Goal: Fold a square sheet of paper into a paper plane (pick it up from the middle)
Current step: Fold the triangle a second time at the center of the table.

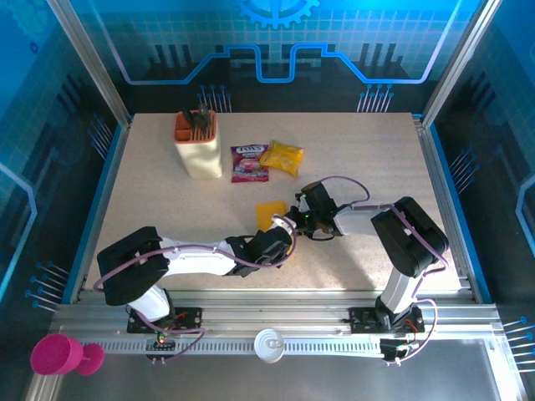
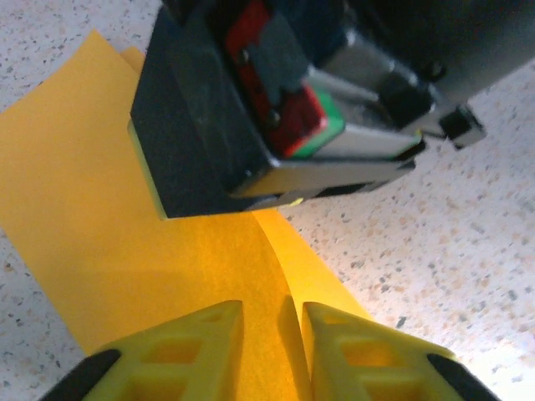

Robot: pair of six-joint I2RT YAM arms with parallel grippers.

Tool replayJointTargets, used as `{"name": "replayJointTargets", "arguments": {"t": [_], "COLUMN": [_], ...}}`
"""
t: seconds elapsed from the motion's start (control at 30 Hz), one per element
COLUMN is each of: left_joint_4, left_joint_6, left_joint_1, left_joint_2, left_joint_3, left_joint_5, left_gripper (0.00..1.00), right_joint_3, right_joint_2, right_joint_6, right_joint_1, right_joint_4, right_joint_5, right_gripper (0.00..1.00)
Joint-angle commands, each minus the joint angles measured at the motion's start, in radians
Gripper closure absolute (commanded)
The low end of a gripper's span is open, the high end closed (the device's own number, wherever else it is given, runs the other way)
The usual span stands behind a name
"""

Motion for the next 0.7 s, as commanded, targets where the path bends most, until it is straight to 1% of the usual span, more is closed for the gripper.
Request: {"name": "replayJointTargets", "arguments": {"t": [0.0, 0.17, 0.23, 0.27, 0.3, 0.33, 0.4, 0.5, 0.67], "left_joint_4": [0.026, 0.026, 0.026, 0.027, 0.026, 0.026, 0.025, 0.032, 0.047], "left_joint_6": [0.015, 0.023, 0.022, 0.021, 0.021, 0.021, 0.015, 0.011, -0.005], "left_joint_1": [-0.002, 0.0, 0.004, 0.006, 0.006, 0.009, 0.012, 0.019, 0.036], "left_joint_2": [-0.034, -0.041, -0.044, -0.045, -0.048, -0.05, -0.055, -0.075, -0.098], "left_joint_3": [-0.018, -0.02, -0.023, -0.023, -0.025, -0.027, -0.031, -0.041, -0.058], "left_joint_5": [0.03, 0.063, 0.078, 0.084, 0.093, 0.099, 0.113, 0.152, 0.213], "left_gripper": [0.85, 1.0, 1.0, 1.0, 1.0, 1.0, 1.0, 1.0, 1.0], "right_joint_3": [0.011, 0.011, 0.009, 0.007, 0.007, 0.008, 0.01, 0.03, 0.094], "right_joint_2": [0.014, 0.007, -0.006, -0.014, -0.028, -0.042, -0.083, -0.148, -0.167], "right_joint_6": [0.009, 0.016, 0.016, 0.015, 0.01, 0.006, -0.017, -0.074, -0.19], "right_joint_1": [0.01, 0.012, 0.009, 0.007, 0.001, -0.005, -0.024, -0.051, -0.072], "right_joint_4": [-0.007, -0.001, 0.003, 0.003, 0.001, -0.008, -0.038, -0.128, -0.252], "right_joint_5": [0.008, 0.006, 0.003, 0.002, 0.001, -0.002, 0.0, 0.019, 0.026], "right_gripper": [0.94, 0.93, 0.87, 0.82, 0.74, 0.69, 0.65, 0.61, 0.61]}}
